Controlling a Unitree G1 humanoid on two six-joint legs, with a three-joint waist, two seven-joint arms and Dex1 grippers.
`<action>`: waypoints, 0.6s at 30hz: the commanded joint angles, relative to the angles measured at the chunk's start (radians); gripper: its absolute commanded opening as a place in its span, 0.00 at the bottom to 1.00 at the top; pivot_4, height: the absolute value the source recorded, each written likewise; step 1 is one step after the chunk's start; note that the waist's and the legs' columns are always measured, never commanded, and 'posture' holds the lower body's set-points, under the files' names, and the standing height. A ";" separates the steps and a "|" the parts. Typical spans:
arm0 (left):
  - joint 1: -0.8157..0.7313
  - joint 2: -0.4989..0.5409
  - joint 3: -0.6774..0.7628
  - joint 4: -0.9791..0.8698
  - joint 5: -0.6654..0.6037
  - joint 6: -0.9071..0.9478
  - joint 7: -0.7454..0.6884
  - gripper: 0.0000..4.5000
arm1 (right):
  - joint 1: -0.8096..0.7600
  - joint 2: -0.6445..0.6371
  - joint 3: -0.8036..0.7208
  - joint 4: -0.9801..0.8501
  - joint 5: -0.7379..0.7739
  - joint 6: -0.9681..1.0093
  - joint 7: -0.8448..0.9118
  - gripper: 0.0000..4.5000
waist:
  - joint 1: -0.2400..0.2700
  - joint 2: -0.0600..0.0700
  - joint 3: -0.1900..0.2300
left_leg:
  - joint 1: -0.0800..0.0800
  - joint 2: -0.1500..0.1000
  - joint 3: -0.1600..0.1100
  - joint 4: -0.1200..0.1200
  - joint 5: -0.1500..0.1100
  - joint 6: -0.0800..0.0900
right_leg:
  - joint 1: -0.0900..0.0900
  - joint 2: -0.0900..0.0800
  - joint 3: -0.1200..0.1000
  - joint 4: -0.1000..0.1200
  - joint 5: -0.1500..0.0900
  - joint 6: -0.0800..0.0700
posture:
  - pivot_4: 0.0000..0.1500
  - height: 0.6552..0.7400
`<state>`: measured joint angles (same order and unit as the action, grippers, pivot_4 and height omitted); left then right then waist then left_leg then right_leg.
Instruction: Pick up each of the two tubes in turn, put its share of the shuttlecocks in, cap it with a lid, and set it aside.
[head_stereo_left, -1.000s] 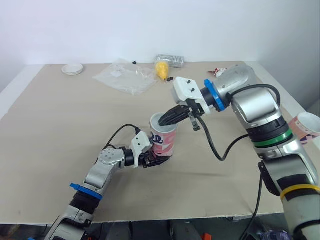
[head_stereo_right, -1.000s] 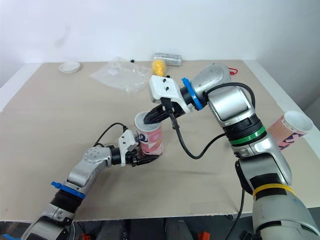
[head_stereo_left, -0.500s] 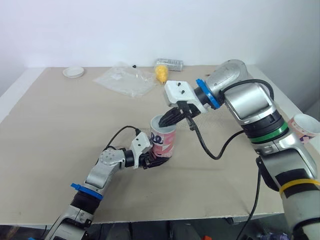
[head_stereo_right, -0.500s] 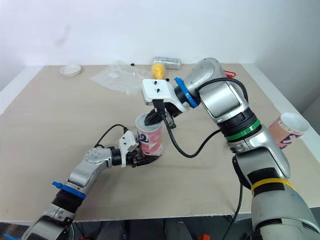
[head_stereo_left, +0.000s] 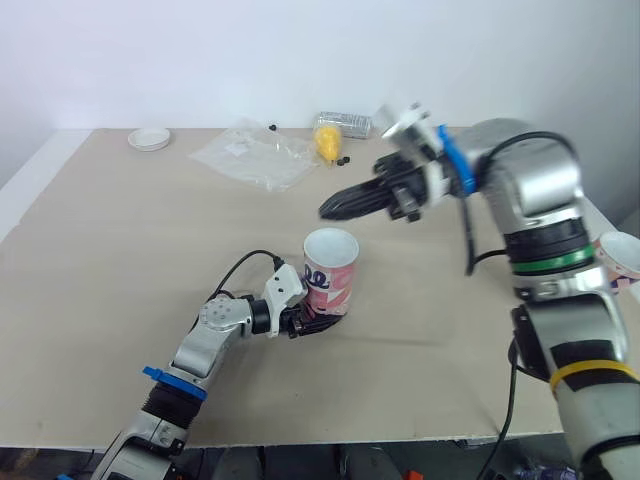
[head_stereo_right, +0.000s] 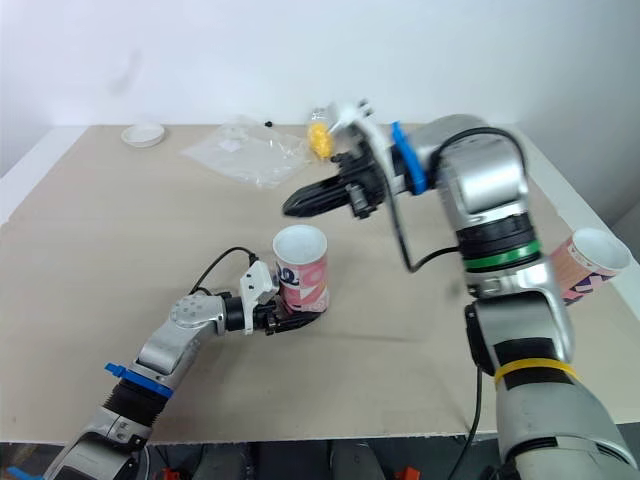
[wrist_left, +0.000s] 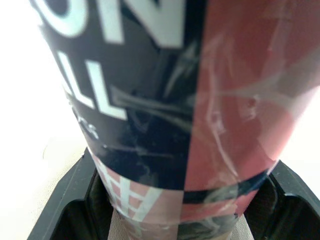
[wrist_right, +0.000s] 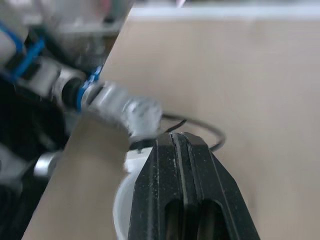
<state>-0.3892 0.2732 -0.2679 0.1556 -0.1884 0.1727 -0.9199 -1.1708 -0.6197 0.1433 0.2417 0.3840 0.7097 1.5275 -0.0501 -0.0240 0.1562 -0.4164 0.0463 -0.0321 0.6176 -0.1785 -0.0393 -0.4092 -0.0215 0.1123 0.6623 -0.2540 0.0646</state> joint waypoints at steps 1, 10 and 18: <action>0.014 0.021 0.016 0.052 0.018 0.027 0.022 0.66 | 0.046 -0.030 -0.124 -0.004 0.036 -0.057 -0.076 0.01 | 0.000 0.000 0.000 | 0.000 0.000 0.000 0.000 0.000 0.000 | 0.000 0.000 0.000 0.000 0.000 0.000 | 1.00 1.00; 0.015 0.018 0.043 0.024 -0.021 -0.026 0.005 0.99 | 0.557 -0.031 -0.276 -0.267 0.039 -0.254 -0.273 0.52 | 0.001 0.000 0.001 | -0.001 0.000 -0.001 -0.001 0.000 0.000 | 0.000 0.001 0.000 -0.002 0.000 0.001 | 1.00 1.00; 0.003 0.038 0.044 0.026 -0.018 -0.074 -0.034 1.00 | 0.781 -0.025 -0.226 -0.299 0.029 -0.379 -0.288 0.99 | -0.006 0.007 0.009 | -0.004 0.000 -0.002 -0.001 -0.001 0.000 | -0.001 0.003 0.002 -0.002 0.001 0.006 | 1.00 1.00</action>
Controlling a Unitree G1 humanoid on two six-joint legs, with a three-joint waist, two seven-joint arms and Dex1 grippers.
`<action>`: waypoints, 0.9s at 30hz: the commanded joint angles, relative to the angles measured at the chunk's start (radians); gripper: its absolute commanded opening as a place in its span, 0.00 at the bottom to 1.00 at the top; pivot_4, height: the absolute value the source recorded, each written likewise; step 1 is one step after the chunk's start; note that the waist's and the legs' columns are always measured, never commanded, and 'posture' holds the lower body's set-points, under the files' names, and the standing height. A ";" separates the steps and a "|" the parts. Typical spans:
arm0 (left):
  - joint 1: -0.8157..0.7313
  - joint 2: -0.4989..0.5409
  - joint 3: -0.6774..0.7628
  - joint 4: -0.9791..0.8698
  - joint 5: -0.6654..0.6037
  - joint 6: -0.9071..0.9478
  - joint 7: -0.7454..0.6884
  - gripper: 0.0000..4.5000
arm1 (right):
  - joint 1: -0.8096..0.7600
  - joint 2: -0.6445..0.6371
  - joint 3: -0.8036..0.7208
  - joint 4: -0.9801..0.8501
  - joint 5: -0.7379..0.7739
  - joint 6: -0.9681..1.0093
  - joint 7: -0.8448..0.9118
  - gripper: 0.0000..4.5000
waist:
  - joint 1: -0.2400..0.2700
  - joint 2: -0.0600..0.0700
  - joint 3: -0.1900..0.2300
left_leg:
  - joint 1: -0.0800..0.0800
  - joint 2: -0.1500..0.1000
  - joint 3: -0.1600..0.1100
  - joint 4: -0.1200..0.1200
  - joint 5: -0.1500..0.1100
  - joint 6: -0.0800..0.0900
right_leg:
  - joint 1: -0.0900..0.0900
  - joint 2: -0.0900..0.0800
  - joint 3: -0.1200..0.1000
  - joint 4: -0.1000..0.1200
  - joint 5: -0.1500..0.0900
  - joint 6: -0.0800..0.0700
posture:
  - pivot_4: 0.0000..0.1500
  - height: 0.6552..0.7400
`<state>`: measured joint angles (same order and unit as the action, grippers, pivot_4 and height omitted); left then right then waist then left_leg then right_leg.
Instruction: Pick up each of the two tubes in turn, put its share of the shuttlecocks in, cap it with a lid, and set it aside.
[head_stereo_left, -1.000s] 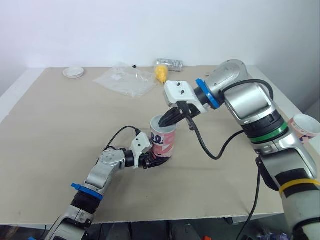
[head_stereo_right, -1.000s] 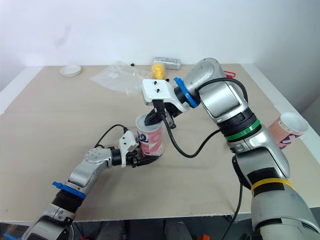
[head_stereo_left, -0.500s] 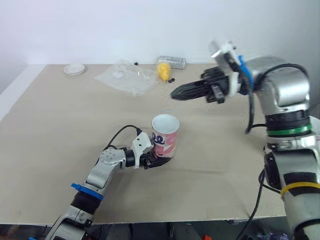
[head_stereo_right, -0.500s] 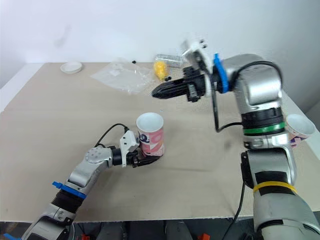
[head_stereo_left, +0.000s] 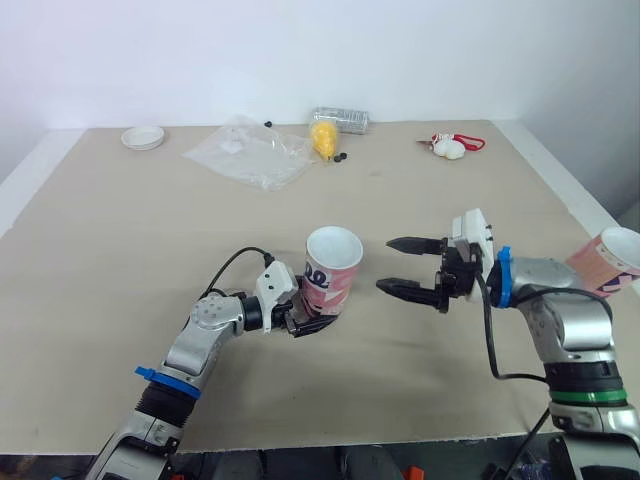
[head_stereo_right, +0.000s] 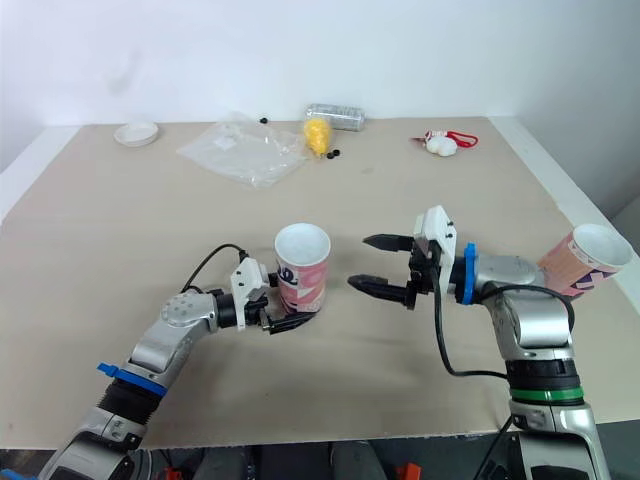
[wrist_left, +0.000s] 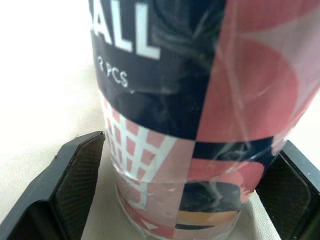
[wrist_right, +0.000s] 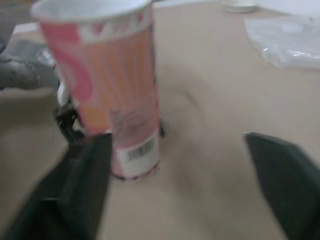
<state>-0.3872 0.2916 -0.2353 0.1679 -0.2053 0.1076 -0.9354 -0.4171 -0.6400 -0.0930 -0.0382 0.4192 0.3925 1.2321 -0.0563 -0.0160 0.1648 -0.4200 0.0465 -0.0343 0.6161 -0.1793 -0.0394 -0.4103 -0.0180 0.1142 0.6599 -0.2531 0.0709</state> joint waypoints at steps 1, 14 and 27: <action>-0.003 0.024 0.013 0.017 -0.001 -0.016 -0.025 1.00 | 0.037 0.002 0.018 -0.002 -0.009 -0.081 0.009 0.99 | 0.000 -0.001 0.001 | 0.000 0.000 0.000 0.000 0.000 0.000 | 0.000 0.000 0.000 0.000 -0.001 -0.001 | 1.00 1.00; 0.047 0.129 0.077 -0.060 -0.059 -0.052 -0.122 1.00 | 0.007 0.094 0.173 0.157 -0.074 -0.274 0.047 0.99 | -0.003 -0.003 0.005 | -0.001 0.001 0.000 0.000 0.000 0.000 | 0.001 0.000 0.000 -0.004 0.001 0.000 | 1.00 1.00; 0.146 0.233 0.113 -0.248 -0.134 0.014 -0.156 1.00 | -0.037 0.147 0.244 0.270 -0.129 -0.382 0.069 0.99 | 0.009 -0.005 0.007 | -0.003 0.001 0.000 0.000 -0.001 -0.001 | 0.001 -0.001 -0.001 -0.007 0.000 0.000 | 1.00 1.00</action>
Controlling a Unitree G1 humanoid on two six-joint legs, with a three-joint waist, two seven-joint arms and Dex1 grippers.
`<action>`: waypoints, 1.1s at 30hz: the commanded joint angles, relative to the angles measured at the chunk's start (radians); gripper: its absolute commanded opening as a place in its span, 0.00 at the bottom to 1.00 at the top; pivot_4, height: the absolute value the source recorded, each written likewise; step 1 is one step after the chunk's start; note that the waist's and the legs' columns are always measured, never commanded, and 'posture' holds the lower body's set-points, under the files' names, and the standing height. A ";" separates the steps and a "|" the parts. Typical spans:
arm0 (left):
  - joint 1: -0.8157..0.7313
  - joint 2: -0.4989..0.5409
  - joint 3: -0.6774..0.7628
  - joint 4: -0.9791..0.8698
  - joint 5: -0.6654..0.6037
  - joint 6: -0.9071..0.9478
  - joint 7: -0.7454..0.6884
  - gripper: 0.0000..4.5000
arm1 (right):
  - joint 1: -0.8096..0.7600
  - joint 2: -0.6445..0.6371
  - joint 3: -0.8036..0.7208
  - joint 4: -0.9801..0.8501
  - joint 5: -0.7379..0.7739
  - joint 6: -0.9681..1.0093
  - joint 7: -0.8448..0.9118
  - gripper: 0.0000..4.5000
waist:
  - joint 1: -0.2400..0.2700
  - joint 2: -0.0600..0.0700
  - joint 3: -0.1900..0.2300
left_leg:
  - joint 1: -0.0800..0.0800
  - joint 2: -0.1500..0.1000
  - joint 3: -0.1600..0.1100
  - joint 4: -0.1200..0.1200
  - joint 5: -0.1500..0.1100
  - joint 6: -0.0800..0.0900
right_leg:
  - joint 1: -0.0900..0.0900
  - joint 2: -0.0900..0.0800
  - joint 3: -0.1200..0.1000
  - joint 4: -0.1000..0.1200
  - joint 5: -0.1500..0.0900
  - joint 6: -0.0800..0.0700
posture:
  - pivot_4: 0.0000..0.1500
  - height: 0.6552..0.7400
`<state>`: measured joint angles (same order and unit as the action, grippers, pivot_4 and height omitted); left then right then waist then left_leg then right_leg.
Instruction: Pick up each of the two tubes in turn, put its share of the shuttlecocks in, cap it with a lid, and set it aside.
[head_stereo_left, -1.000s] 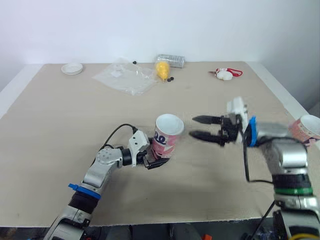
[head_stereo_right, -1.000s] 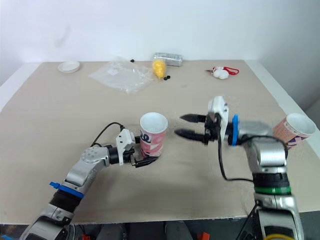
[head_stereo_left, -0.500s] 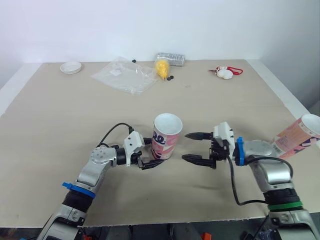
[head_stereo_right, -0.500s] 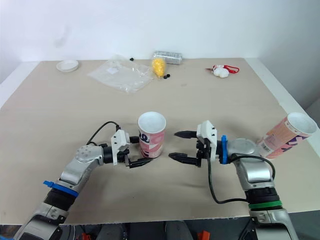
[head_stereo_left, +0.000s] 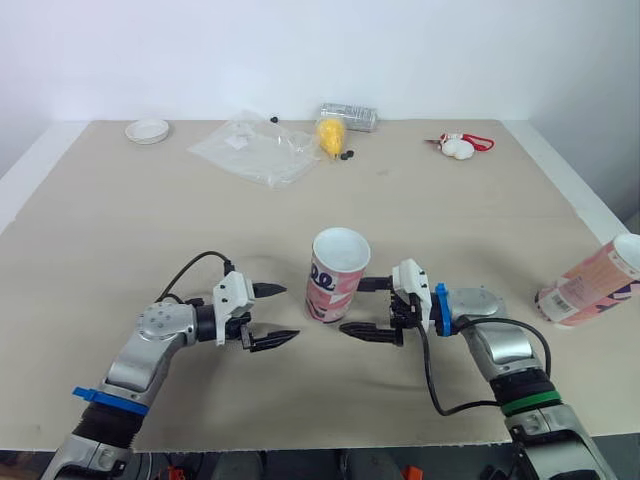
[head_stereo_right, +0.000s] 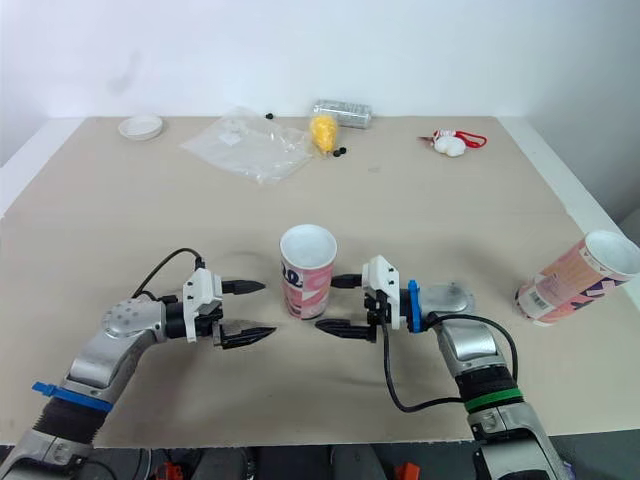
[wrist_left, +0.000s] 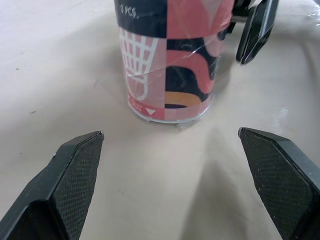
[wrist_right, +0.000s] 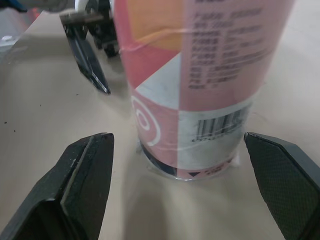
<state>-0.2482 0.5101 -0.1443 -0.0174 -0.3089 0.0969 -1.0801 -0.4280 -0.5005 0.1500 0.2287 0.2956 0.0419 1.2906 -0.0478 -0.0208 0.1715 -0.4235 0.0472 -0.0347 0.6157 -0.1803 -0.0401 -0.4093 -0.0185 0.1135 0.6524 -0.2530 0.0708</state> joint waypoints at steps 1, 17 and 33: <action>0.013 0.021 0.019 -0.074 -0.035 0.029 -0.015 1.00 | -0.034 0.014 0.006 0.012 -0.009 -0.037 0.008 0.99 | 0.000 0.000 0.000 | 0.000 0.000 0.000 0.000 0.000 0.000 | 0.000 0.000 0.000 0.000 0.000 0.000 | 1.00 1.00; 0.062 0.052 0.018 -0.140 -0.058 0.062 -0.020 1.00 | -0.105 0.092 0.054 0.094 -0.046 -0.081 0.010 0.99 | 0.000 0.000 0.002 | 0.000 0.001 0.000 0.000 0.000 0.000 | 0.000 0.001 0.000 0.000 0.002 0.001 | 1.00 1.00; 0.074 0.056 0.021 -0.131 -0.057 0.051 -0.015 1.00 | -0.153 0.162 0.084 0.153 -0.066 -0.102 0.003 0.99 | -0.001 0.000 0.002 | 0.000 0.001 0.000 0.001 0.000 0.000 | 0.000 0.001 0.000 0.000 0.003 0.001 | 1.00 1.00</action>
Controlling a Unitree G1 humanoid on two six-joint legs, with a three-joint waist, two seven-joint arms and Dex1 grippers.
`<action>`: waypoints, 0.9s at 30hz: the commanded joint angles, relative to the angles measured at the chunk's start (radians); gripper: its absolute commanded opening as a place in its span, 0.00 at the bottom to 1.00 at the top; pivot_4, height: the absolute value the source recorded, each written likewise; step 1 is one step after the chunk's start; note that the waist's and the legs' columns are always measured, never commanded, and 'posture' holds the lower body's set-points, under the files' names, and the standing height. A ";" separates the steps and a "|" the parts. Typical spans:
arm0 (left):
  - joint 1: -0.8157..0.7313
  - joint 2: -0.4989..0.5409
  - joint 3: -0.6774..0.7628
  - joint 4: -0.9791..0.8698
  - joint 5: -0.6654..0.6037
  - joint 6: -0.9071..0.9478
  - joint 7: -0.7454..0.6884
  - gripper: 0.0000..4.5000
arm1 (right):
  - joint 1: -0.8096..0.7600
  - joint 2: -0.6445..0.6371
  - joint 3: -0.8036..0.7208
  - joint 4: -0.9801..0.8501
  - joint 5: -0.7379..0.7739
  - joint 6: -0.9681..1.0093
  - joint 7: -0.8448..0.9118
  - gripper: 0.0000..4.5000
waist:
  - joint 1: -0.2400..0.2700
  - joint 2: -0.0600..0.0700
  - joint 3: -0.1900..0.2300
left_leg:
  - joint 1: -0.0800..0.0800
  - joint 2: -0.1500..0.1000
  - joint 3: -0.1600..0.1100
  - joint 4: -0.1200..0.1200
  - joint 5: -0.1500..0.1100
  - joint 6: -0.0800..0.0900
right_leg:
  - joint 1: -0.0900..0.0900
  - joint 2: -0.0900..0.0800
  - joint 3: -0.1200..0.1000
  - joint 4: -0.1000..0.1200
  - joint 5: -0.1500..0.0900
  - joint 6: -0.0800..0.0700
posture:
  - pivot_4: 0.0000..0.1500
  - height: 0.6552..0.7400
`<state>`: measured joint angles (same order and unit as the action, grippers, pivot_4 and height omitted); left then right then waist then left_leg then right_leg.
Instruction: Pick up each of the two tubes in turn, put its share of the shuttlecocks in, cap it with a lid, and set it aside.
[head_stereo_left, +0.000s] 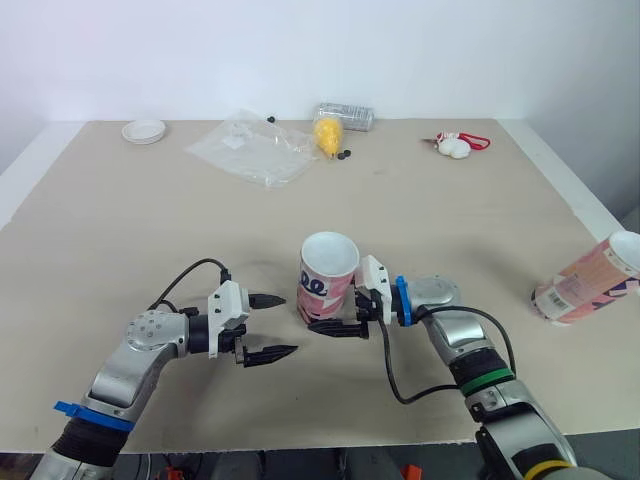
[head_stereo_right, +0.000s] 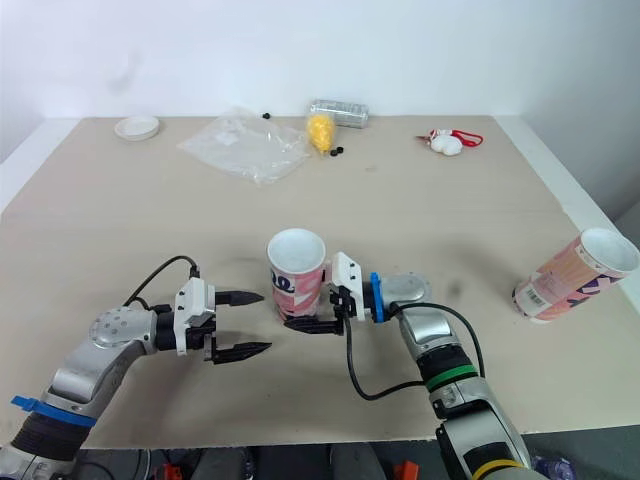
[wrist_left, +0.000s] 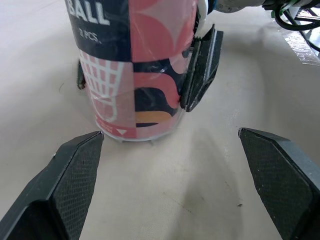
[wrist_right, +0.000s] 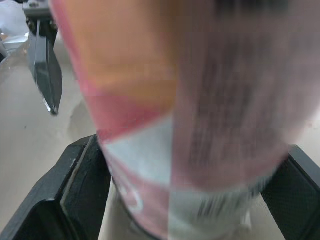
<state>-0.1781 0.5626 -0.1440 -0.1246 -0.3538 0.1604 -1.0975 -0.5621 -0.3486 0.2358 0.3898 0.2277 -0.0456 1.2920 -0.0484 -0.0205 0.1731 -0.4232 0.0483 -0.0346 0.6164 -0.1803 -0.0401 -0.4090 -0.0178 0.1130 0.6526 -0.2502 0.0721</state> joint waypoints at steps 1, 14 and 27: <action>0.007 0.003 0.021 -0.024 -0.013 -0.014 0.002 1.00 | -0.019 0.015 0.000 -0.009 0.001 -0.012 0.000 0.99 | 0.000 0.000 0.000 | 0.000 0.000 0.000 0.000 0.000 0.000 | 0.000 0.000 0.000 0.000 0.000 0.000 | 1.00 1.00; 0.024 -0.001 0.015 -0.035 -0.006 -0.022 0.019 1.00 | -0.023 0.059 0.007 0.001 -0.012 -0.010 -0.012 0.94 | 0.000 0.000 0.000 | 0.000 0.000 0.000 0.000 0.000 0.000 | 0.000 0.000 0.000 0.000 0.001 0.000 | 1.00 1.00; 0.006 -0.003 0.008 -0.026 -0.002 -0.017 0.025 1.00 | -0.005 0.045 -0.012 -0.033 -0.009 -0.002 -0.038 0.74 | 0.000 0.000 0.000 | 0.000 0.000 0.000 0.002 0.000 0.000 | 0.001 0.000 0.000 0.000 0.002 0.000 | 1.00 1.00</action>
<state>-0.1584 0.5613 -0.1442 -0.1260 -0.3530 0.1544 -1.0746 -0.5644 -0.2964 0.2375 0.3946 0.2099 -0.0473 1.2613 -0.0483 -0.0205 0.1731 -0.4227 0.0485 -0.0346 0.6179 -0.1801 -0.0400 -0.4083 -0.0176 0.1130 0.6530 -0.2485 0.0722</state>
